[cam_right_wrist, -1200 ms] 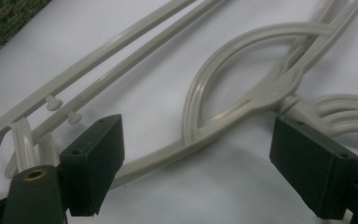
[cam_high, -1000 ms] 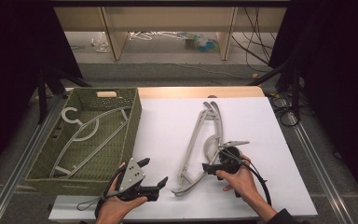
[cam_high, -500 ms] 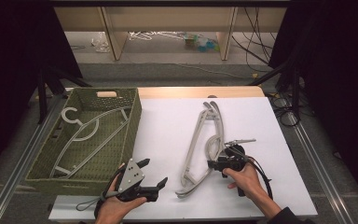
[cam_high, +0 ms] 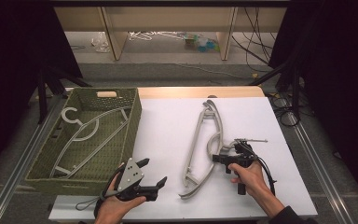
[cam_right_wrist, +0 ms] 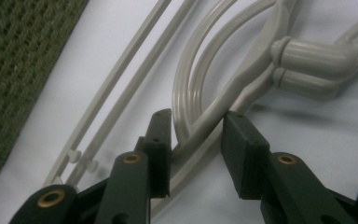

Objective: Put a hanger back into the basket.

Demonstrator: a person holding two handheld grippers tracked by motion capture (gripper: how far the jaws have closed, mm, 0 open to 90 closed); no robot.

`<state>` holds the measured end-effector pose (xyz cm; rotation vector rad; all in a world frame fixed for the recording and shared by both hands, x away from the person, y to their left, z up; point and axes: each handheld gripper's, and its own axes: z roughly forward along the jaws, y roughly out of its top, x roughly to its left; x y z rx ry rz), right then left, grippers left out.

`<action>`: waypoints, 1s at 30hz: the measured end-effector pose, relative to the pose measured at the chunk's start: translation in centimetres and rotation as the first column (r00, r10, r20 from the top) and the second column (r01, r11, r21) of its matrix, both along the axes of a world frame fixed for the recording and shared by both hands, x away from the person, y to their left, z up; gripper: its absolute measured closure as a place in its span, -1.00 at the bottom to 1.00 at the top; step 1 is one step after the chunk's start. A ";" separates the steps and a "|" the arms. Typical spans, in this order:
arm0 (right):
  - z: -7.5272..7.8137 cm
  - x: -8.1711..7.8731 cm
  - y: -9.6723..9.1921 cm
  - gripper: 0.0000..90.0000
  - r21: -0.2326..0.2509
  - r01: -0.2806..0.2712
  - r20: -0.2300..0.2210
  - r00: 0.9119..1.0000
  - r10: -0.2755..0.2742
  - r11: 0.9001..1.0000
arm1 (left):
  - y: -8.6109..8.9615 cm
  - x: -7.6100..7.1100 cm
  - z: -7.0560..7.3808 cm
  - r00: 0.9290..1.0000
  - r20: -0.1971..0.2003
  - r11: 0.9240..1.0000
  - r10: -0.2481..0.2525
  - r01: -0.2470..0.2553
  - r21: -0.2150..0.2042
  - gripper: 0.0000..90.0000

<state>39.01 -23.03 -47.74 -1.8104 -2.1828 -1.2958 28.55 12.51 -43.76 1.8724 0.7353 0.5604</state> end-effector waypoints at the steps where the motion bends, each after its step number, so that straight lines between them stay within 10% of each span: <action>1: 0.0 0.1 -0.1 0.46 0.012 0.004 0.007 1.000 -0.004 1.000 | 0.0 0.0 0.0 1.000 0.001 1.000 0.000 0.000 0.000 -0.60; 18: 0.8 0.9 -0.1 0.61 0.153 0.012 0.040 0.999 -0.018 0.988 | 0.1 0.0 0.0 1.000 -0.005 1.000 0.003 -0.003 0.001 -0.59; 30: 3.5 1.6 1.4 0.74 0.199 -0.054 0.142 0.990 0.026 0.978 | 0.7 0.3 0.3 1.000 0.005 1.000 0.023 -0.023 -0.018 -0.58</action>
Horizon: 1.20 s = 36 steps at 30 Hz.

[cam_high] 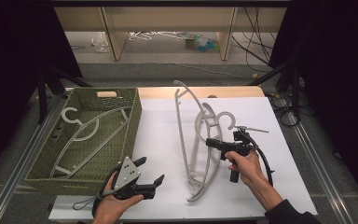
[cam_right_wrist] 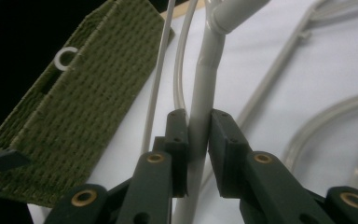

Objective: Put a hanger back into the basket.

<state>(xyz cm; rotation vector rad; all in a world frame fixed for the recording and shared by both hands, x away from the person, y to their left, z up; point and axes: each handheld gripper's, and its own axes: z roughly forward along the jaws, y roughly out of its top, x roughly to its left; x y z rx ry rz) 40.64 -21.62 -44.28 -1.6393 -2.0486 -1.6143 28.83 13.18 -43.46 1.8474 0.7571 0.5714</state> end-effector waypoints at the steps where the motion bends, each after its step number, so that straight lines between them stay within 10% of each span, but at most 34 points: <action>1: 0.3 0.0 0.0 0.75 0.002 -0.006 0.010 1.000 0.005 1.000 | 0.0 0.0 0.0 1.000 0.002 1.000 0.003 -0.003 -0.001 -0.58; 23: 5.1 -0.3 -0.5 0.78 -0.039 -0.077 0.181 0.980 0.083 0.996 | 0.2 0.4 -0.3 1.000 -0.010 1.000 0.018 -0.018 0.004 -0.57; 36: 6.0 -1.5 -2.7 0.78 -0.100 -0.156 0.181 0.968 0.173 0.983 | 0.5 0.5 -0.2 0.999 -0.008 0.999 0.034 -0.034 0.008 -0.56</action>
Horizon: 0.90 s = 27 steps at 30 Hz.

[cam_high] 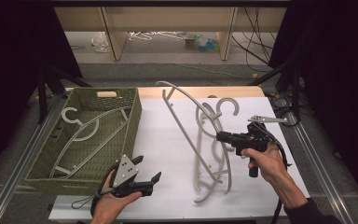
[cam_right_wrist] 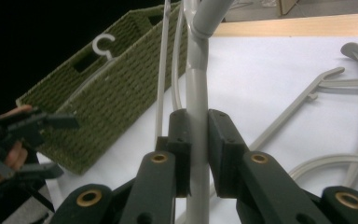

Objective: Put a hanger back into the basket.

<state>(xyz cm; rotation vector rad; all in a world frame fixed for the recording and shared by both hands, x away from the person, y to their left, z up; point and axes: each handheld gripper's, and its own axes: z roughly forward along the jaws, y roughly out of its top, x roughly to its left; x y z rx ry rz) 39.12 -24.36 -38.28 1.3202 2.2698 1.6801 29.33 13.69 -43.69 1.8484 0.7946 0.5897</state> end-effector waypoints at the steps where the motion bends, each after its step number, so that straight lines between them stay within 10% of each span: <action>1: -0.1 -0.3 0.0 0.78 -0.011 -0.017 0.010 1.000 0.018 1.000 | 0.0 0.0 0.2 1.000 0.004 1.000 0.003 -0.003 -0.003 -0.56; 18: -0.8 -3.3 0.8 0.78 -0.125 -0.198 0.001 0.980 0.200 0.972 | -2.2 1.1 4.3 0.990 0.135 0.995 -0.048 0.035 0.096 -0.55; 27: -1.7 -4.7 0.6 0.78 -0.204 -0.266 -0.010 0.963 0.270 0.942 | -5.4 3.6 5.4 0.975 0.074 0.960 -0.207 0.189 0.205 -0.56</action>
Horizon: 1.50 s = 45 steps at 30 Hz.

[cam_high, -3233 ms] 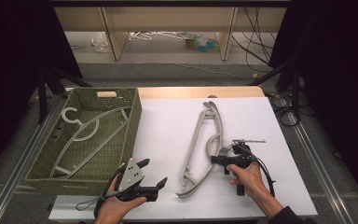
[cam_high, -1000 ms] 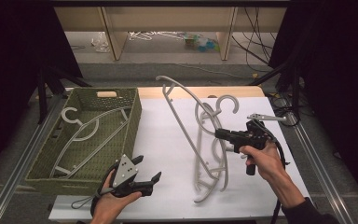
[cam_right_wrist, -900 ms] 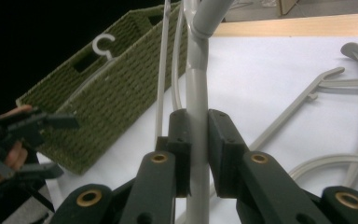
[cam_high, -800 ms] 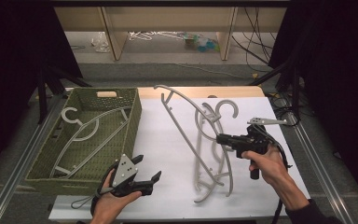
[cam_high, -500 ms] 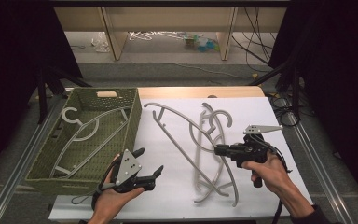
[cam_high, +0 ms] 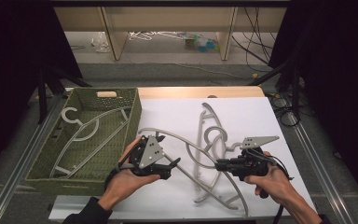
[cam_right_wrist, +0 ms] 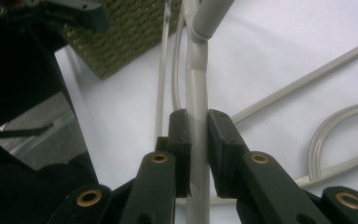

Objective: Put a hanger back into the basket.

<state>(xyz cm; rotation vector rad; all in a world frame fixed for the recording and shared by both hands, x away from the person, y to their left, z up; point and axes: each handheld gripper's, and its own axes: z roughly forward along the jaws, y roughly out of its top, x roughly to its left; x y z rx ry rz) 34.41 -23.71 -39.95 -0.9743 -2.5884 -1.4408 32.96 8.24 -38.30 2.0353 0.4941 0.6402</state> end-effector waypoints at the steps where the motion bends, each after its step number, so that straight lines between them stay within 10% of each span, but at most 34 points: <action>1: -0.1 -0.3 0.0 0.78 -0.027 -0.002 0.005 1.000 0.002 1.000 | -0.2 0.2 0.0 1.000 -0.016 1.000 -0.021 0.021 0.008 -0.56; 13: -0.3 -1.2 0.0 0.78 -0.091 -0.072 0.011 0.997 0.073 0.993 | -3.5 2.5 -1.2 0.970 -0.148 0.974 -0.192 0.207 0.089 -0.52; 24: -0.2 -2.1 0.0 0.78 -0.135 -0.126 0.025 0.991 0.131 0.983 | -4.6 3.4 -1.6 0.905 -0.280 0.935 -0.319 0.349 0.063 -0.02; 40: 0.4 -2.1 0.4 0.77 -0.182 -0.210 0.081 0.971 0.227 0.961 | -4.5 3.2 -1.4 0.841 -0.276 0.854 -0.466 0.509 0.109 0.59; 44: 0.7 -1.6 -0.2 0.72 -0.177 -0.232 0.093 0.964 0.251 0.957 | -4.6 2.4 -1.0 0.830 -0.265 0.842 -0.492 0.531 0.099 0.73; 45: 0.8 -1.5 -0.4 0.69 -0.166 -0.234 0.086 0.964 0.250 0.958 | -4.7 2.1 -0.7 0.837 -0.252 0.850 -0.487 0.520 0.087 0.76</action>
